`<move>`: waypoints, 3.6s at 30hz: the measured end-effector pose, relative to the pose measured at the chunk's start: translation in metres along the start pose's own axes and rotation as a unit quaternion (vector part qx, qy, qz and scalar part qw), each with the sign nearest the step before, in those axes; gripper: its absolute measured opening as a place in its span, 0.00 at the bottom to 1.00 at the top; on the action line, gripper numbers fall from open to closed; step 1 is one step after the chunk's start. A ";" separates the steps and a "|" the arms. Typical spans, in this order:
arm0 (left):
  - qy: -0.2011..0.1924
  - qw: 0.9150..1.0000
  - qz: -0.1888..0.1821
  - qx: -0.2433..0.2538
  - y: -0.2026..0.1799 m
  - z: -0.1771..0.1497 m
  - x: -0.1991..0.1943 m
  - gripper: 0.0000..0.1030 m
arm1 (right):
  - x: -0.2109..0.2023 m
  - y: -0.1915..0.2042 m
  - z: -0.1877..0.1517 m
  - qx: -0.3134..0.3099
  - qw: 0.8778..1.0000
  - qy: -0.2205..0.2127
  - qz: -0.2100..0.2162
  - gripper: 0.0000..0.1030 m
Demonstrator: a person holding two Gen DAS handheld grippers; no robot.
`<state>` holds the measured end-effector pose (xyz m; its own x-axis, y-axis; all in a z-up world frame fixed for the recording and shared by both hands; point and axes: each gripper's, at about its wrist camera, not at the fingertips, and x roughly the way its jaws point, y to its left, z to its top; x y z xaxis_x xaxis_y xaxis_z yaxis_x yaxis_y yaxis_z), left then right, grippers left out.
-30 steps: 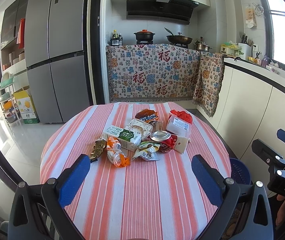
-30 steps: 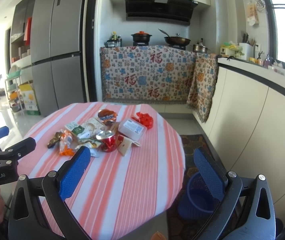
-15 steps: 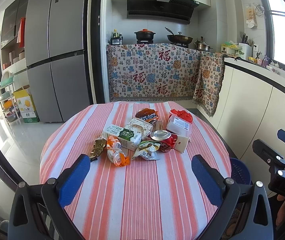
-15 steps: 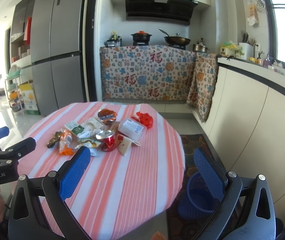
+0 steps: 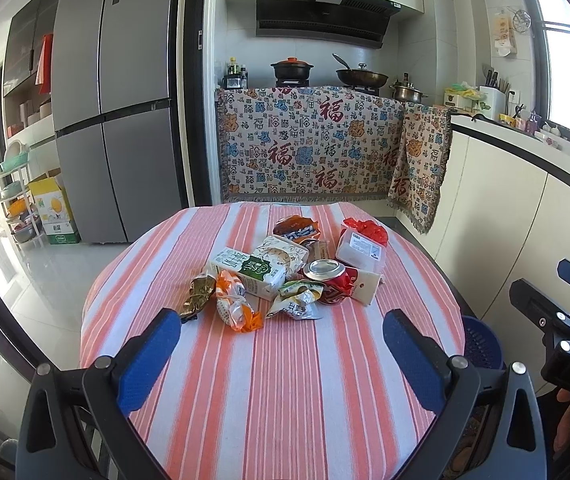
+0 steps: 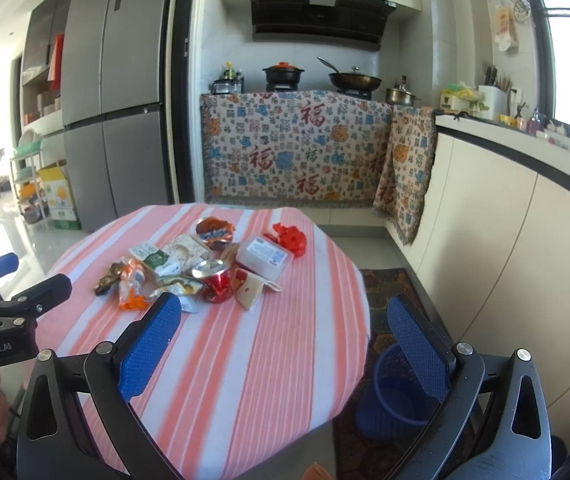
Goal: Collect trash
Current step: 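Lower the left tool onto the orange-and-white bag while the right tool approaches the silver snack wrapper, then close the left tool on the orange bag while the right tool grasps the silver wrapper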
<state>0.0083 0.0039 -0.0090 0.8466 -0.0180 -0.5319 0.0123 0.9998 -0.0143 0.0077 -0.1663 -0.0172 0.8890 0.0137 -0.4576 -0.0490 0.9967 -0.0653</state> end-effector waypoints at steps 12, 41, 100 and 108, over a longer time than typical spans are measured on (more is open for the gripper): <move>0.016 1.000 0.021 -0.009 0.018 -0.013 0.010 1.00 | 0.005 0.001 -0.009 -0.001 1.000 0.005 0.007 1.00; 0.124 0.991 -0.001 -0.054 0.074 -0.044 0.163 0.99 | 0.131 0.047 -0.081 -0.024 0.984 0.151 0.090 1.00; 0.170 0.985 -0.036 -0.022 0.091 -0.067 0.149 0.71 | 0.201 0.105 -0.056 -0.074 0.951 0.200 0.225 0.71; 0.198 0.978 -0.043 -0.043 0.102 -0.055 0.159 0.69 | 0.241 0.140 -0.033 -0.136 0.953 0.193 0.189 0.75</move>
<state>0.1149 0.1031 -0.1413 0.5719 -0.1189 -0.8117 0.0148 0.9908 -0.1347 0.1998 -0.0258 -0.1655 0.5529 0.2844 -0.7832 -0.4959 0.8677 -0.0349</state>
